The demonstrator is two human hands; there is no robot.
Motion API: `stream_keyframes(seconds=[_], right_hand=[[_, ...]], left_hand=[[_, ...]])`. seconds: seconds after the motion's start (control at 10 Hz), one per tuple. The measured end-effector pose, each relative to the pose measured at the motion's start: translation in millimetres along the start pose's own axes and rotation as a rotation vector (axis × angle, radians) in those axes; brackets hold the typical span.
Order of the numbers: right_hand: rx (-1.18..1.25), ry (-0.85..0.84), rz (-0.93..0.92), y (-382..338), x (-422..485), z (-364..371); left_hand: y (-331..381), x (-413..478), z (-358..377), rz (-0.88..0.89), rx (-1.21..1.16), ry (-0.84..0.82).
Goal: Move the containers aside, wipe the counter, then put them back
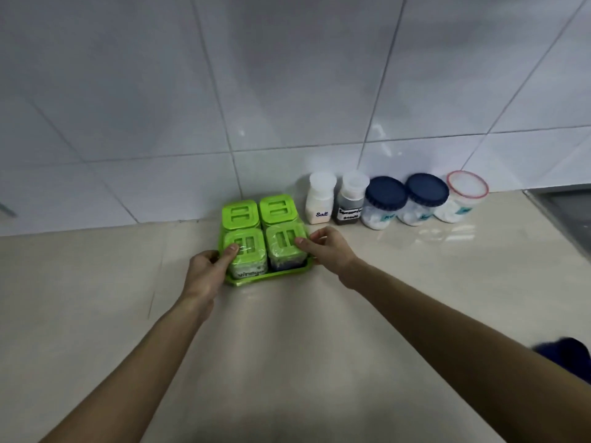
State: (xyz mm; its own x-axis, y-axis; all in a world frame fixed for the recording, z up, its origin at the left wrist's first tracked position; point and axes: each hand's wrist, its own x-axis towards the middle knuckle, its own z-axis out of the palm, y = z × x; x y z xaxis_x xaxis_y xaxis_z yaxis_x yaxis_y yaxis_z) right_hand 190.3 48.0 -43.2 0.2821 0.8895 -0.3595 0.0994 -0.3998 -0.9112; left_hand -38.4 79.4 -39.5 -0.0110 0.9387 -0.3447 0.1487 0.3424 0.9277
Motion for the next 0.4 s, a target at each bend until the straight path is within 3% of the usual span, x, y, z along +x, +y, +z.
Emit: stream_keyframes(seconds=[0.2, 0.3, 0.4], right_hand=[[-0.150, 0.028, -0.094, -2.2, 7.1, -4.6], [-0.390, 0.045, -0.160, -4.8, -2.4, -9.8], [-0.643, 0.103, -0.212, 1.6, -27.5, -26.6]], left_hand=[[18.8, 14.2, 0.2, -0.022, 0.074, -0.068], [25.5, 9.0, -5.7, -0.060, 0.075, -0.113], [14.2, -10.8, -14.6, -0.058, 0.057, 0.028]])
